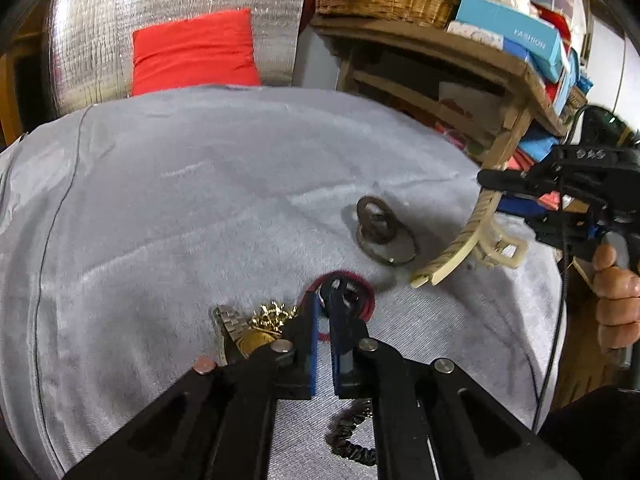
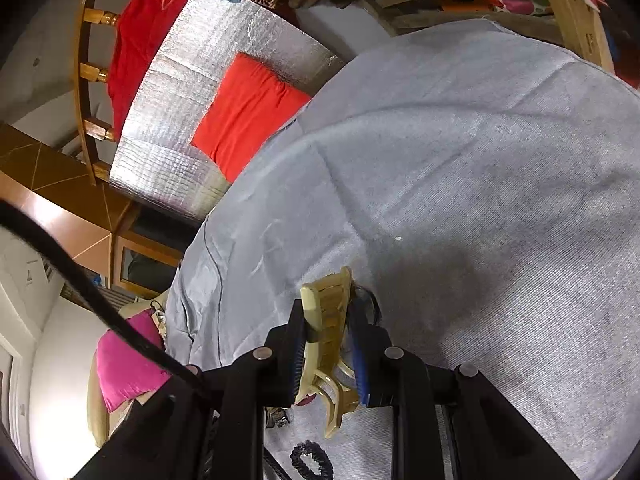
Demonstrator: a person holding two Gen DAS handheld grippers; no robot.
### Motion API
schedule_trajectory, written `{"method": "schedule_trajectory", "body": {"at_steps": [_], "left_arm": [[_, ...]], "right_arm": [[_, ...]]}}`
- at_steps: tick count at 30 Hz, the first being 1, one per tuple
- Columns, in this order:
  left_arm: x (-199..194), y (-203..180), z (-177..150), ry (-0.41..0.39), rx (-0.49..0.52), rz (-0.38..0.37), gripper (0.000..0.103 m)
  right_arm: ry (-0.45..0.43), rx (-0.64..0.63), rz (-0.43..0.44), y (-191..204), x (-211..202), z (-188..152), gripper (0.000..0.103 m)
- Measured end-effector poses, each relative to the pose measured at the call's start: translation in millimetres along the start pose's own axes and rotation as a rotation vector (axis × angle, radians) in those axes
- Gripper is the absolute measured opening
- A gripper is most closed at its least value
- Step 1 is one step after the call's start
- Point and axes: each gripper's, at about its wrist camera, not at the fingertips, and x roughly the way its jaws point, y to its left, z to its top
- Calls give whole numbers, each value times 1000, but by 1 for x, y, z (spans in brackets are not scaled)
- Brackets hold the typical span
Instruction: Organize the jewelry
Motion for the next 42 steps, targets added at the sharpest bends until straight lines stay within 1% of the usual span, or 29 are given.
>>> {"method": "schedule_trajectory", "body": {"at_steps": [3, 5, 7, 9, 14, 18, 20, 23, 26, 30, 33, 35, 36, 38, 42], "left_arm": [[12, -4, -1, 53, 11, 10, 9], [16, -5, -2, 70, 21, 26, 12], [18, -6, -2, 67, 26, 36, 26], [21, -8, -3, 68, 38, 53, 30], [29, -19, -4, 73, 76, 61, 30], [26, -24, -3, 67, 93, 53, 30], [21, -23, -3, 51, 95, 42, 30], [19, -22, -4, 33, 82, 56, 30], [23, -18, -1, 41, 55, 48, 30], [30, -22, 3, 34, 66, 44, 30], [38, -22, 6, 47, 74, 51, 30], [41, -21, 8, 46, 71, 46, 25], [42, -22, 9, 41, 72, 45, 18], [45, -24, 10, 40, 76, 42, 18], [42, -29, 10, 30, 107, 62, 17]], "right_arm": [[-6, 6, -10, -3, -1, 3, 22], [-13, 17, -11, -7, -3, 6, 22], [-17, 26, -11, -10, -6, 8, 22], [-14, 30, -10, -12, -6, 9, 22], [-9, 28, -9, -13, -8, 10, 22], [-17, 41, -10, -18, -12, 13, 22], [-18, 43, -9, -18, -13, 13, 22], [-16, 43, -9, -18, -12, 12, 22], [-8, 40, -9, -16, -10, 10, 22], [-3, 42, -11, -16, -6, 11, 22], [5, 50, -9, -17, -3, 11, 22], [11, 53, -3, -17, -1, 12, 22], [12, 53, -3, -17, -1, 12, 22], [10, 51, -4, -18, -1, 12, 22], [2, 64, -2, -22, -4, 14, 22]]}}
